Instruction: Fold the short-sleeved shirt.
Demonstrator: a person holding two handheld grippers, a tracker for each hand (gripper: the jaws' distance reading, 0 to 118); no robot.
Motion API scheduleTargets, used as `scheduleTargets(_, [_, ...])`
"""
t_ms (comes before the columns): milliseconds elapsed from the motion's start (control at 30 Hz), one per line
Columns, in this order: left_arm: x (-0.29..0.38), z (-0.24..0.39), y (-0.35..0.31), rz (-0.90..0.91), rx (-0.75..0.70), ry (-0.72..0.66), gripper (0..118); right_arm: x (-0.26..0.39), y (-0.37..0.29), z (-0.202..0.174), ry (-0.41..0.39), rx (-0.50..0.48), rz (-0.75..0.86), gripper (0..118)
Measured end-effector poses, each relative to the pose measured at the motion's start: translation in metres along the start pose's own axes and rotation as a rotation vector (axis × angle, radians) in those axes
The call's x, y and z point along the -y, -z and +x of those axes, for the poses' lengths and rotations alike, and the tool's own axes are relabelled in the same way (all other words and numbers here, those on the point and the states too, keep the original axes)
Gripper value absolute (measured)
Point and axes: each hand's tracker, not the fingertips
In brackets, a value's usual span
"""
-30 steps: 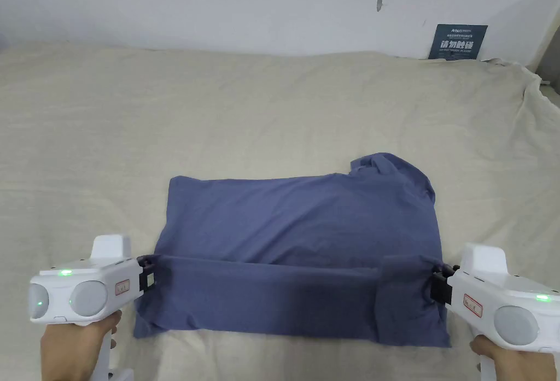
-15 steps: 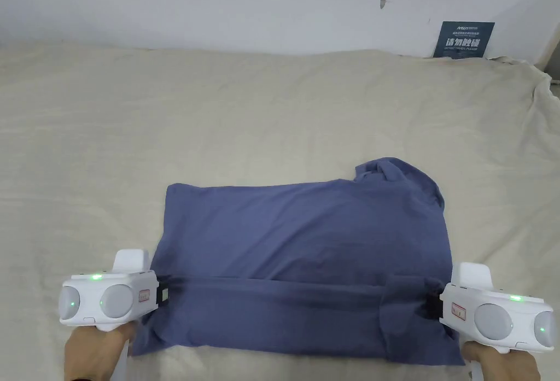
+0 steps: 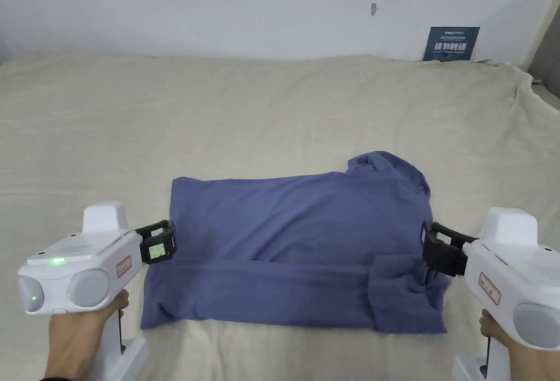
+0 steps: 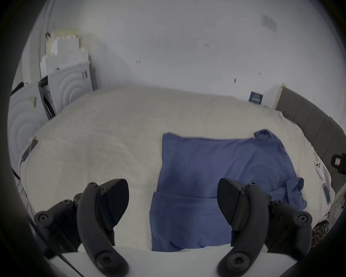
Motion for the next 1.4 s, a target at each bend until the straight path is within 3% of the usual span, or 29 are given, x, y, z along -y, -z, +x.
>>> scheduleTargets(133, [0.012,0.009,-0.029,0.061,-0.028,0.04,92,0.002,-0.036,-0.01,-0.054,0.015,0.087,85])
scheduleTargets(233, [0.023,0.006,-0.041,0.086,-0.006,0.044,68,0.009,-0.053,-0.017,-0.085,0.034,0.121,74])
scheduleTargets(333, [0.036,0.008,-0.055,0.122,-0.004,0.037,21,0.019,-0.06,-0.015,-0.083,0.042,0.141,35])
scheduleTargets(400, [0.045,0.01,-0.059,0.129,-0.004,0.021,0,0.024,-0.062,-0.016,-0.083,0.047,0.145,0])
scheduleTargets(733, [0.054,0.014,-0.058,0.094,0.043,0.034,0,0.033,-0.055,-0.004,-0.049,0.03,0.112,0])
scheduleTargets(1000, [0.047,0.001,-0.003,-0.139,0.03,0.017,0,0.037,-0.045,0.005,-0.029,0.036,0.088,0])
scheduleTargets(1067, [0.051,-0.004,0.011,-0.18,0.029,-0.008,5,0.037,-0.041,0.008,-0.022,0.033,0.081,0])
scheduleTargets(1133, [0.054,-0.007,0.028,-0.263,0.013,-0.012,23,0.036,-0.044,-0.001,-0.024,0.033,0.072,0])
scheduleTargets(1167, [0.056,-0.008,0.031,-0.276,0.01,-0.023,40,0.036,-0.042,-0.001,-0.025,0.033,0.067,0])
scheduleTargets(1200, [0.058,-0.01,0.037,-0.308,0.011,-0.031,69,0.037,-0.039,-0.001,-0.025,0.033,0.061,0])
scheduleTargets(1267, [0.065,-0.016,0.053,-0.375,-0.002,-0.085,94,0.039,-0.033,0.002,-0.02,0.03,0.046,0])
scheduleTargets(1400, [0.08,-0.026,0.074,-0.438,-0.053,-0.124,97,0.042,-0.028,0.0,-0.006,0.029,0.016,0])
